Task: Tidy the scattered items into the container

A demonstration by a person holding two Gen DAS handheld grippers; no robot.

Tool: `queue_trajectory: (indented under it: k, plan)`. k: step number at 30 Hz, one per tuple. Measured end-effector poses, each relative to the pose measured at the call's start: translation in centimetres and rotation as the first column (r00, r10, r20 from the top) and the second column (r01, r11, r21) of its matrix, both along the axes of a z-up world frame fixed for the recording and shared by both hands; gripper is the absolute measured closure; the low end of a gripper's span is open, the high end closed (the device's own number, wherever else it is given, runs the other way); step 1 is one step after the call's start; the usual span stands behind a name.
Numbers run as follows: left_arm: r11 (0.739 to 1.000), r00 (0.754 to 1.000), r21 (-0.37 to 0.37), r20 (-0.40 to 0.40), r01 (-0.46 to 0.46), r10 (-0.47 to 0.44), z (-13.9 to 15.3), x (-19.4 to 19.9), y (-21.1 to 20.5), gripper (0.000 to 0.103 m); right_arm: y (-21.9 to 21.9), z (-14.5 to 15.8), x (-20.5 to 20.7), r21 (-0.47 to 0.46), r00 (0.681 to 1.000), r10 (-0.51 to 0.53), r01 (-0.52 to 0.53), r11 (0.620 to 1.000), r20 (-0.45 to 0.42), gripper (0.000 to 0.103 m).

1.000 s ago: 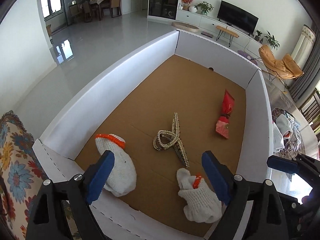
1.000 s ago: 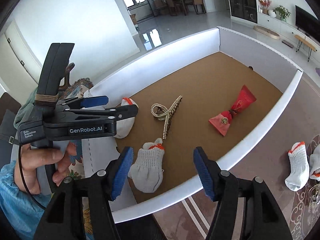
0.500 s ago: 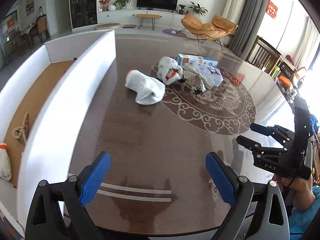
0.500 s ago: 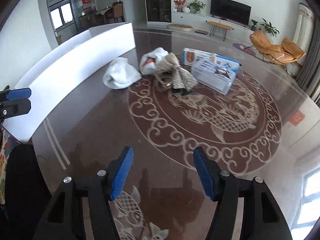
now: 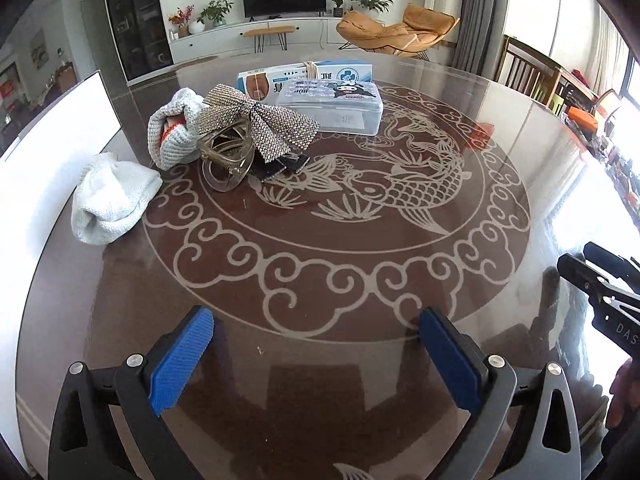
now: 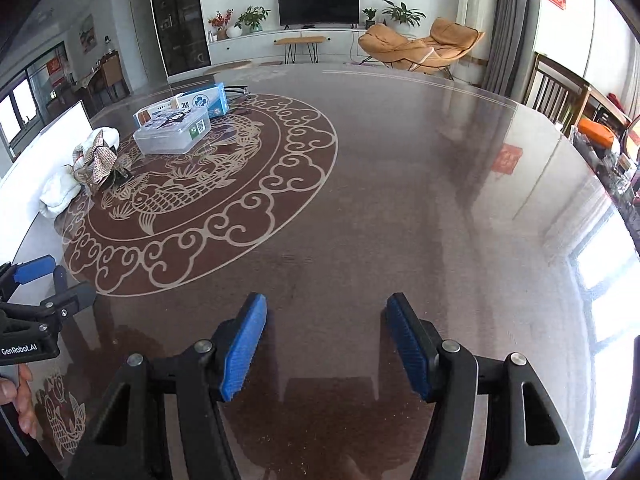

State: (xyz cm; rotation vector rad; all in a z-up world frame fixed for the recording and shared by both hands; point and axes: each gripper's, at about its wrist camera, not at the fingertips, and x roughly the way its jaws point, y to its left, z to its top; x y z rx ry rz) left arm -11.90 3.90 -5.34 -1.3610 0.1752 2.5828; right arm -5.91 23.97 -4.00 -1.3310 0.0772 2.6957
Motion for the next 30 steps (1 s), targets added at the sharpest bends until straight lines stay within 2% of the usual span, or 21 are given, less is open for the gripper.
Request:
queue_trajectory:
  k: [8, 12, 30]
  plan:
    - [1.000, 1.000, 0.005, 0.001, 0.007, -0.007, 0.3, -3.1, 1.1, 0.000, 0.1, -0.7, -4.6, -0.010, 1.000, -0.020, 0.020, 1.000, 0.011, 0.016]
    - [1.000, 1.000, 0.006, -0.004, 0.002, -0.002, 0.3, -2.9, 1.0, 0.000, 0.1, -0.8, -6.3, -0.009, 0.999, -0.034, 0.034, 0.999, 0.013, 0.014]
    - [1.000, 1.000, 0.007, -0.006, -0.004, 0.004, 0.4, -2.7, 0.1, 0.000, 0.0, -0.8, -6.3, -0.009, 0.999, -0.035, 0.035, 0.999, 0.013, 0.014]
